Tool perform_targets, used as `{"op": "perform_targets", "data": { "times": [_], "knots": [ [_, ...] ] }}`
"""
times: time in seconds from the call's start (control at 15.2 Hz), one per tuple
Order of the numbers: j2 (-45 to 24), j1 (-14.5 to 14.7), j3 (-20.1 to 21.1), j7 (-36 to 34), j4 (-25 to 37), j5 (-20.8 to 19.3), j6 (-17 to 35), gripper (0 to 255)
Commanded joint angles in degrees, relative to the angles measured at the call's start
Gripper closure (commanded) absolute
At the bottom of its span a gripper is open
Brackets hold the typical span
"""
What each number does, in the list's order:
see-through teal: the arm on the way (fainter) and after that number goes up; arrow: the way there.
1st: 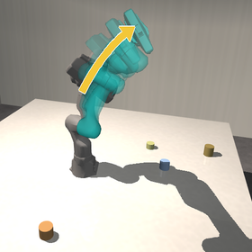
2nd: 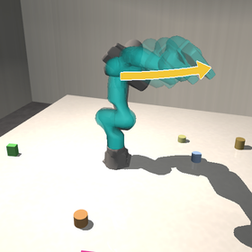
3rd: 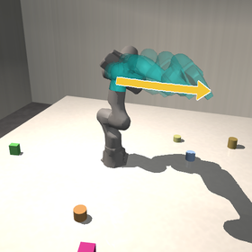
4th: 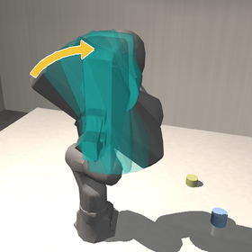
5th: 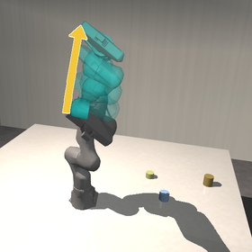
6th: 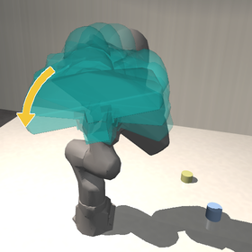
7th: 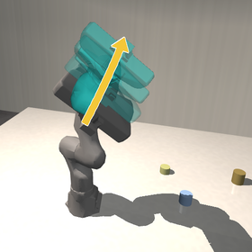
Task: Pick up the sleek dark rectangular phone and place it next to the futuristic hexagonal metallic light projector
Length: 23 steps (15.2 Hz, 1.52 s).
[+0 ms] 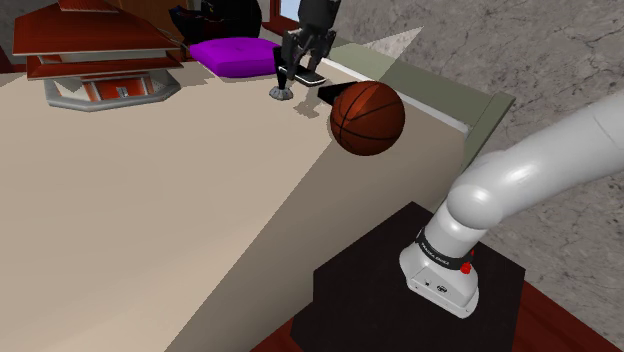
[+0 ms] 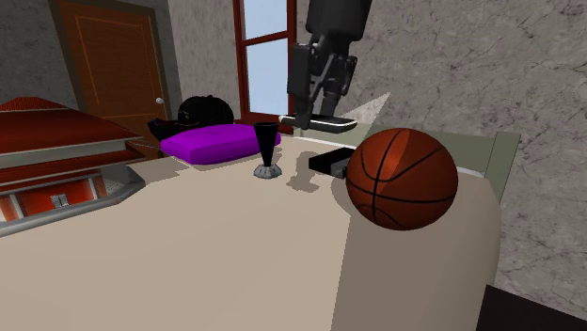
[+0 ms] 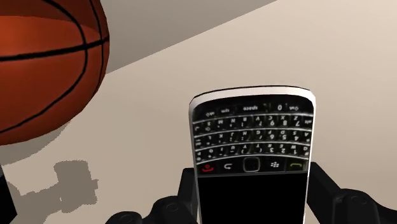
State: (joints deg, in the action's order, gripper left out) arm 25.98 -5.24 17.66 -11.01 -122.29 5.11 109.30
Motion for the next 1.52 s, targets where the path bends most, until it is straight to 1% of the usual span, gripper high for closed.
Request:
{"op": "perform_targets", "data": {
  "times": [0.0, 0.4, 0.79, 1.12, 1.45],
  "knots": [
    [-2.8, -1.1, -1.3, 2.0, 2.2, -0.9, 0.5, 255],
    [-11.9, -3.9, -4.5, 6.9, 10.1, -3.1, 1.3, 255],
    [-22.1, -6.3, -7.0, 11.3, 20.8, -4.6, 0.7, 255],
    [-31.6, -7.9, -8.7, 14.6, 32.3, -5.5, -1.5, 255],
    [-42.9, -9.3, -9.9, 17.6, 47.5, -6.2, -5.6, 255]
  ]
}}
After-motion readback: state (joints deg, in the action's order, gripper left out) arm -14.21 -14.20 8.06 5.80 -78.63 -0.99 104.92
